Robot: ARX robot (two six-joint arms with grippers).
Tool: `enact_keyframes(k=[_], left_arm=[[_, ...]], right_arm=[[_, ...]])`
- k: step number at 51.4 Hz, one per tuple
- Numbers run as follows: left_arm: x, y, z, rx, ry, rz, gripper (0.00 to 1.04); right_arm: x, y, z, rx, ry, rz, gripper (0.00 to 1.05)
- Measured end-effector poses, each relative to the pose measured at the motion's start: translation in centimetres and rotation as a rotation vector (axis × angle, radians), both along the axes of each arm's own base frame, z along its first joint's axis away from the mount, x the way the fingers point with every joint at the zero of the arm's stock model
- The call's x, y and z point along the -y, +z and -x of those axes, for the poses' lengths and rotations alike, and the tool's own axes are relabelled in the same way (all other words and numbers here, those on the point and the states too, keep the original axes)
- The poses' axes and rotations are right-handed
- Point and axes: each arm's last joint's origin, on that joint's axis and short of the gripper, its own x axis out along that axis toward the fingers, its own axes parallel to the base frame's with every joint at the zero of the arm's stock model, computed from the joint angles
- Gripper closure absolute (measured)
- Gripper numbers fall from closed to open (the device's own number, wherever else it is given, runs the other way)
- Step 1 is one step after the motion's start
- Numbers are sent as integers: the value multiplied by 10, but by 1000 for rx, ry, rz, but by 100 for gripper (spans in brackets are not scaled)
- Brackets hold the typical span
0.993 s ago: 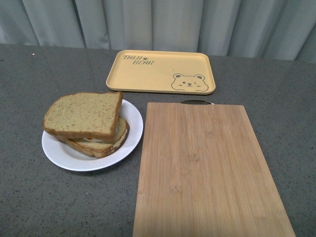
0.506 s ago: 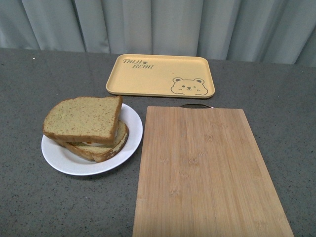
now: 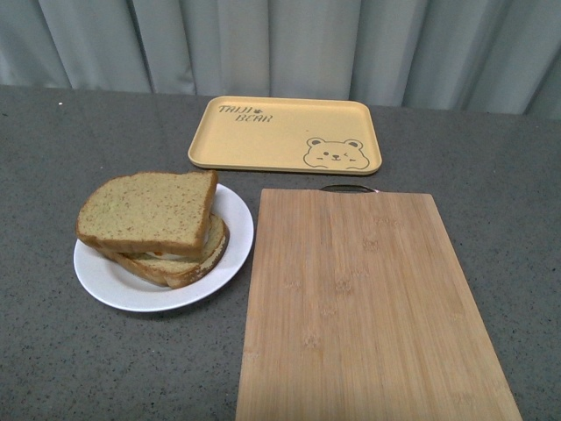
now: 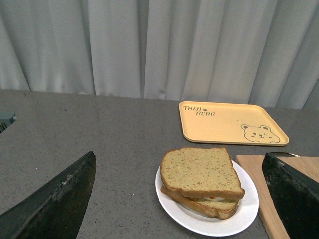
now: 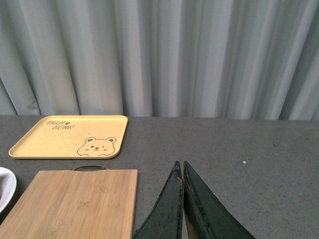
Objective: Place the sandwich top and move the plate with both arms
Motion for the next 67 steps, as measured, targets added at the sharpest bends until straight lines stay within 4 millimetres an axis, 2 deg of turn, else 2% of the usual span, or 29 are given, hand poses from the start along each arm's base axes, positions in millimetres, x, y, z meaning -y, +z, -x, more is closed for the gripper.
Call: enact_keyframes(k=[20,22,27,32,36,47,49,52,56,64,67], left_arm=[[0,0,0,0,0,0,7],[0,0,0,0,0,0,7],[0,0,0,0,0,0,7],[0,0,0,0,0,0,7],[0,0,0,0,0,0,7],[0,0,0,0,0,0,7],[0,0,0,0,0,0,7],[0,0,0,-6,2,0,7],[1,-4,-3,-194,9,24,7],[9,-12,-22,-356,-14,108,7],[16,-11,-36,-407,-61,177,7]], right_arm=[[0,-3,14,-6,1,0,104],[0,-3,14,-6,1,2,98],[0,-3,14,-6,1,2,75],[0,-3,14,-6,1,2,61],[0,-3,14,-6,1,2,45],[0,-3,14,-6,1,2,10],[0,-3,14,-6,1,0,7],[0,-3,14,-6,1,1,10],[0,-3,14,-6,1,1,9],[0,-3,14,-6,1,1,9],[0,-3,14,-6,0,1,9]])
